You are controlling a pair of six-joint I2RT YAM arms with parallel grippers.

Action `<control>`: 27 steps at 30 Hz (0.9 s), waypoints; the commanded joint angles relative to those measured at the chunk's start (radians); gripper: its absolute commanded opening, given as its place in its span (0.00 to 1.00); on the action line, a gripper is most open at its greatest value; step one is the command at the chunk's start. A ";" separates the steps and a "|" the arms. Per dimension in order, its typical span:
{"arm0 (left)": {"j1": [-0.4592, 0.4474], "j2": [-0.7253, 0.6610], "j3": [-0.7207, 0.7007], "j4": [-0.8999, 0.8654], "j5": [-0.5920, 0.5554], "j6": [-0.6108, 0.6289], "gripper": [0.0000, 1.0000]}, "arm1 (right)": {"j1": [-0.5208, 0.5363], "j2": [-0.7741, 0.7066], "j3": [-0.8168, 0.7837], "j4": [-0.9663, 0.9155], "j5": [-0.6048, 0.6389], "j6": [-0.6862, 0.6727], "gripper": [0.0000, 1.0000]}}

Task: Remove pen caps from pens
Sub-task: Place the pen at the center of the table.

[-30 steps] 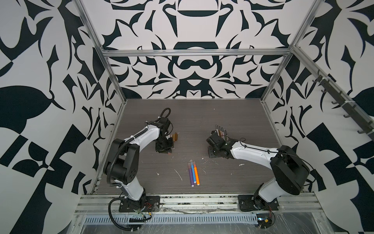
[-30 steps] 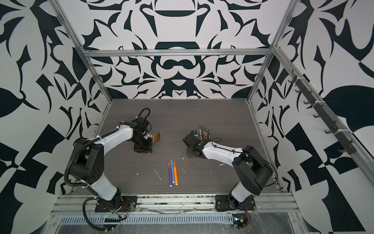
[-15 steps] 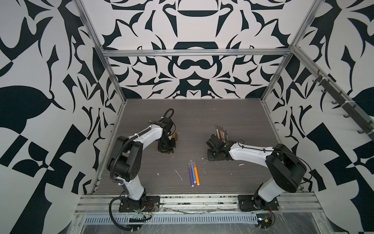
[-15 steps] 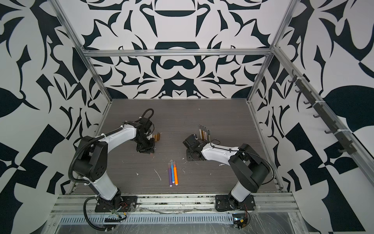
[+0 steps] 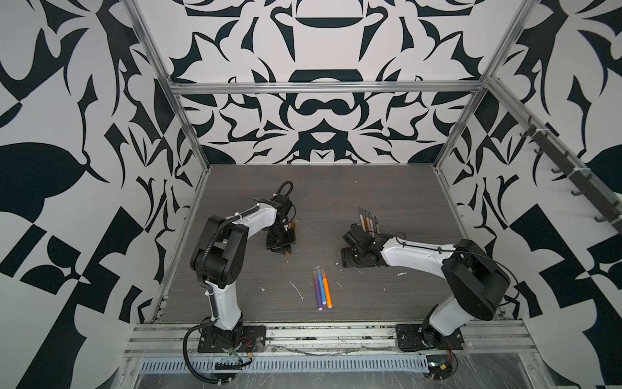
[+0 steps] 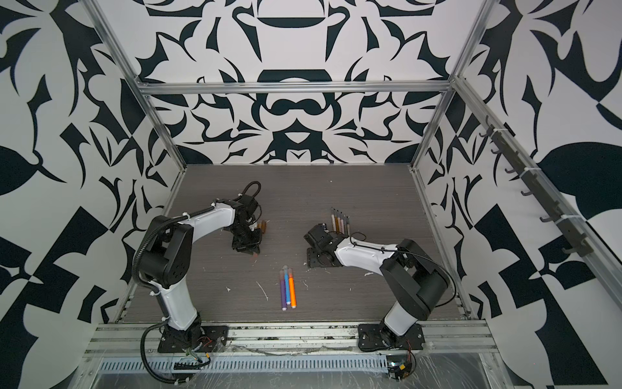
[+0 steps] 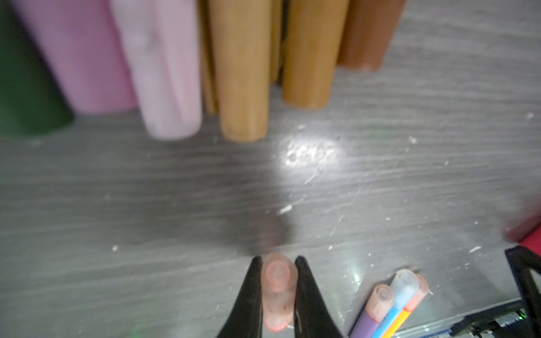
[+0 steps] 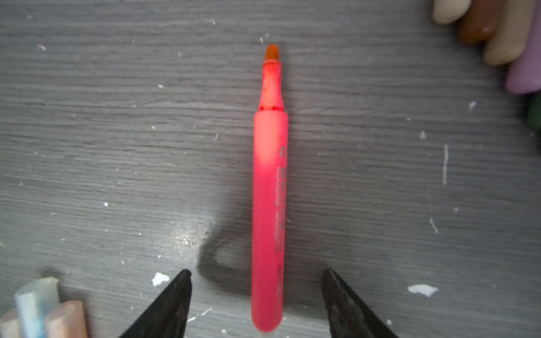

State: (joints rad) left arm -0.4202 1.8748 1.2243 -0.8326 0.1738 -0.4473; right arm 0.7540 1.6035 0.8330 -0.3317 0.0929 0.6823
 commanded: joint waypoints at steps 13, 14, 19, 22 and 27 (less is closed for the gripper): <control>-0.057 0.113 0.106 -0.047 -0.032 0.004 0.15 | -0.002 -0.137 0.035 -0.093 0.017 -0.003 0.75; -0.060 0.117 0.107 -0.048 -0.033 0.004 0.20 | -0.002 -0.148 0.033 -0.099 0.021 -0.003 0.75; -0.068 0.124 0.115 -0.051 -0.038 -0.001 0.28 | -0.002 -0.185 0.029 -0.125 0.029 -0.011 0.75; -0.072 0.124 0.115 -0.051 -0.038 -0.003 0.29 | -0.002 -0.198 0.025 -0.140 0.031 -0.018 0.75; -0.075 0.125 0.122 -0.052 -0.036 -0.006 0.34 | -0.002 -0.213 0.021 -0.151 0.031 -0.022 0.75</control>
State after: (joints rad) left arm -0.4889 1.9644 1.3357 -0.8543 0.1524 -0.4492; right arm 0.7540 1.4212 0.8368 -0.4568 0.1009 0.6765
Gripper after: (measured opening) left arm 0.337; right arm 0.754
